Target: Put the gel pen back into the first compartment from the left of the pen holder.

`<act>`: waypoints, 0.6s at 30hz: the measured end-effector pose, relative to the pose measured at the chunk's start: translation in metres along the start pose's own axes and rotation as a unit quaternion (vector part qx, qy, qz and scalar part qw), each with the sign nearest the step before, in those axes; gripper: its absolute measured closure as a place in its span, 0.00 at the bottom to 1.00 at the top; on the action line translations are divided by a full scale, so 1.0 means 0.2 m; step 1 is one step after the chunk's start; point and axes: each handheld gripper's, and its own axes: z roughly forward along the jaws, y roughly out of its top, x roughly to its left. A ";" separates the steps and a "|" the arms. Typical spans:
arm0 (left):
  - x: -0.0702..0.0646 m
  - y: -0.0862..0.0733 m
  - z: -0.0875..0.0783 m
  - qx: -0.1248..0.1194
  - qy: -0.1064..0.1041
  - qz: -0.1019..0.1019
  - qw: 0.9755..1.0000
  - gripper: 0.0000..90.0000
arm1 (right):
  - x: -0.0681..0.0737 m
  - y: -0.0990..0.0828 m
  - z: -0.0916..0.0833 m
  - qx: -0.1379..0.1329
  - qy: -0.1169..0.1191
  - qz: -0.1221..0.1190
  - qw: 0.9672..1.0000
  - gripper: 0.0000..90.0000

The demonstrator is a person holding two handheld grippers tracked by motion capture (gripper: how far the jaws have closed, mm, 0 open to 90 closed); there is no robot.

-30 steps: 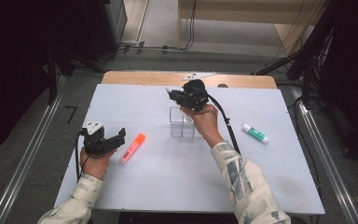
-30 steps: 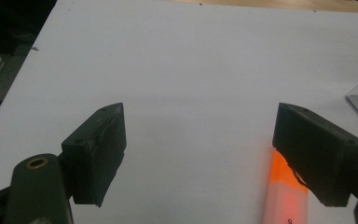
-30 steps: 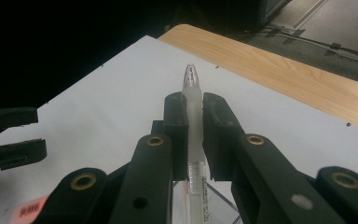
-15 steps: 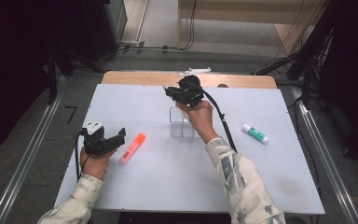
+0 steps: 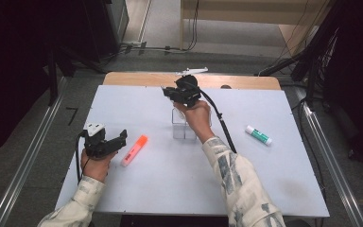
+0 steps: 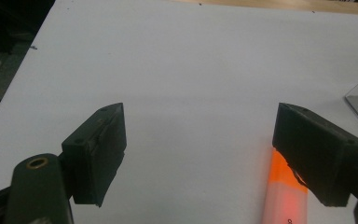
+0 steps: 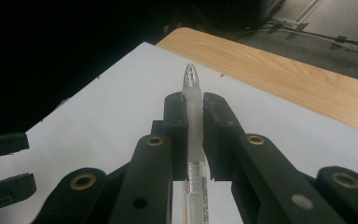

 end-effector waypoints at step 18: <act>0.00 0.00 0.00 0.000 0.000 0.000 1.000 0.20 | -0.01 0.00 0.00 -0.001 0.002 0.008 1.000 0.87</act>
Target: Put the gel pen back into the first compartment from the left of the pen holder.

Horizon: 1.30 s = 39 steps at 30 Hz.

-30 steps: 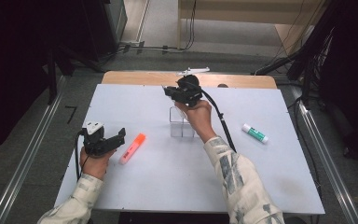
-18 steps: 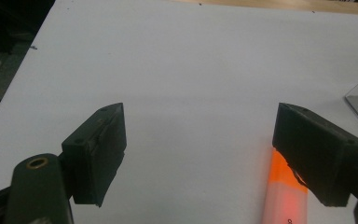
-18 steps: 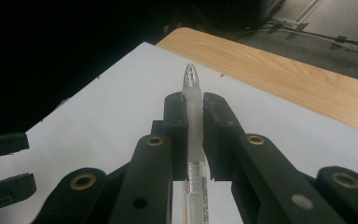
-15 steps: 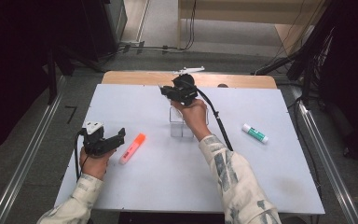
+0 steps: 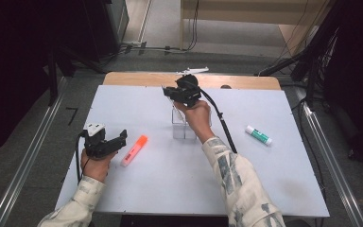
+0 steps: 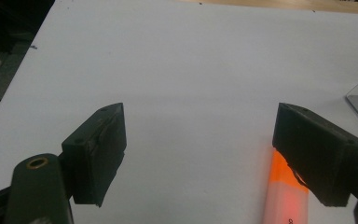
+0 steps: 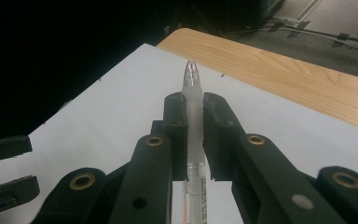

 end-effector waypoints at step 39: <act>-0.01 -0.01 0.01 0.011 -0.001 0.008 1.000 0.20 | -0.03 -0.30 -0.18 0.031 -0.015 -0.040 0.999 0.72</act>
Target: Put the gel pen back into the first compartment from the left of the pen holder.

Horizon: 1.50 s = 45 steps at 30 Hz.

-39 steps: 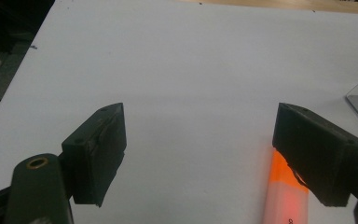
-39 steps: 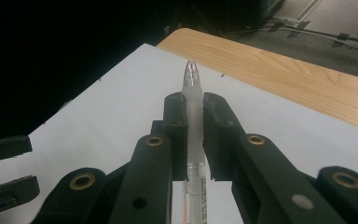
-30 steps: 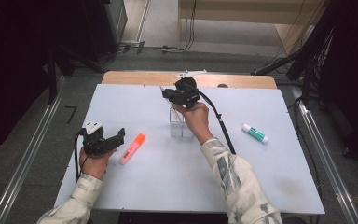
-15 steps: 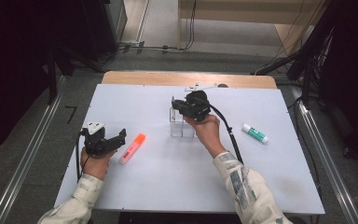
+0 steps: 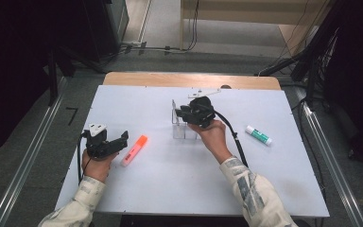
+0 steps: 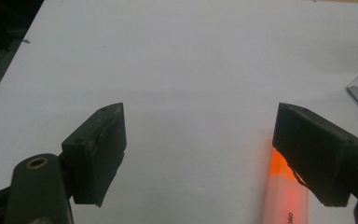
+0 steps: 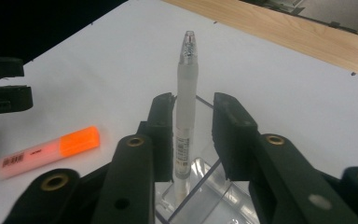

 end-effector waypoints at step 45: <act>-0.11 -0.02 0.01 0.022 -0.031 0.083 0.996 0.05 | -0.37 -0.66 -0.70 -0.012 -0.118 0.073 0.990 0.26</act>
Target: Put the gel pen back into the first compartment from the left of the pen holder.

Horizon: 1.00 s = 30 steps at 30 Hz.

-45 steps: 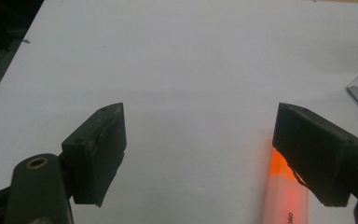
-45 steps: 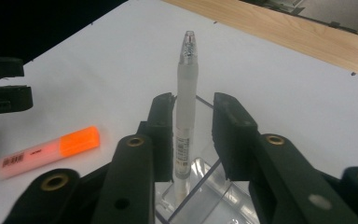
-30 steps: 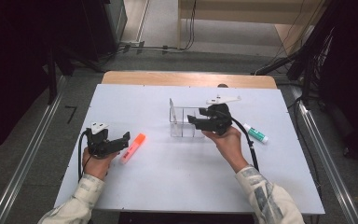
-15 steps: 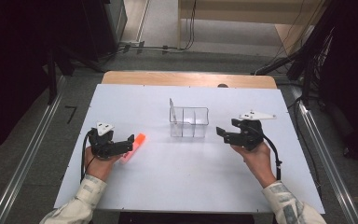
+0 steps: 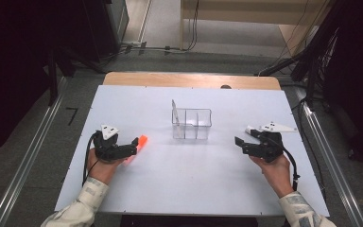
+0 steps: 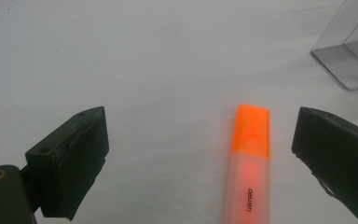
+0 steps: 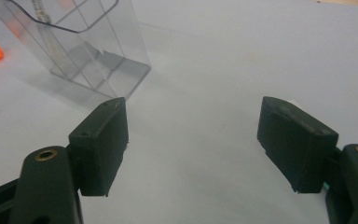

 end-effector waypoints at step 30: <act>-0.11 0.02 0.16 0.038 -0.034 0.048 0.998 0.38 | -0.12 -0.06 -0.06 0.004 -0.027 0.031 0.999 0.26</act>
